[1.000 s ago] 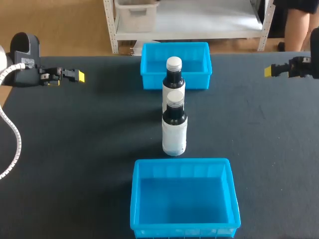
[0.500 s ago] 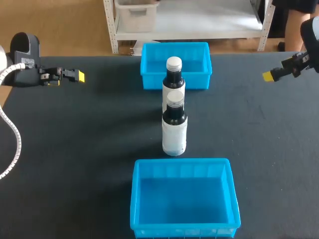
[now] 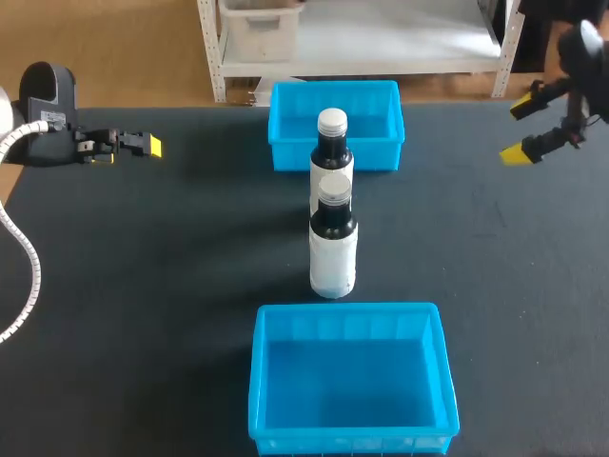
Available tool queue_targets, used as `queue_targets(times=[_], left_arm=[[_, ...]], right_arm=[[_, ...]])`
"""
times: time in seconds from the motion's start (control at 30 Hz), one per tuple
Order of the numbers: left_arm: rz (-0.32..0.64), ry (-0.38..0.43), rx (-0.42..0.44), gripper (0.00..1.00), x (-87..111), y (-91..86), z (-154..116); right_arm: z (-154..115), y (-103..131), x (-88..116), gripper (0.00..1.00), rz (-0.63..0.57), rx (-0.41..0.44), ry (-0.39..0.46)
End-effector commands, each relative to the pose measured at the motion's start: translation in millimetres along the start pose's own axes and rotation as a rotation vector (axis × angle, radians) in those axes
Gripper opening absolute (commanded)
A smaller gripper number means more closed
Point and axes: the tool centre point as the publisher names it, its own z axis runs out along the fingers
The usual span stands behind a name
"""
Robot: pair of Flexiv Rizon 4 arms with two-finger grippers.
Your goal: Pick up the bottle, and place it in the far bin if it is heavy, or in the near bin if it is light.
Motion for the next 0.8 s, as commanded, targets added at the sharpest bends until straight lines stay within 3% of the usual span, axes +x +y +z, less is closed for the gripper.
queue_targets(times=[0.03,0.27,0.5,0.8], left_arm=[[0.000,0.000,0.000,1.00,0.0,0.0,0],[0.000,0.000,0.000,1.00,0.0,0.0,0],[0.000,0.000,0.000,1.00,0.0,0.0,0],[0.000,0.000,0.000,1.00,0.0,0.0,0]], right_arm=[[9,12,-10,1.00,-0.272,-0.148,-0.072],[35,47,-30,1.00,-0.271,-0.133,-0.130],[65,78,-47,1.00,-0.218,-0.104,-0.133],[90,110,-61,1.00,-0.180,-0.148,-0.184]])
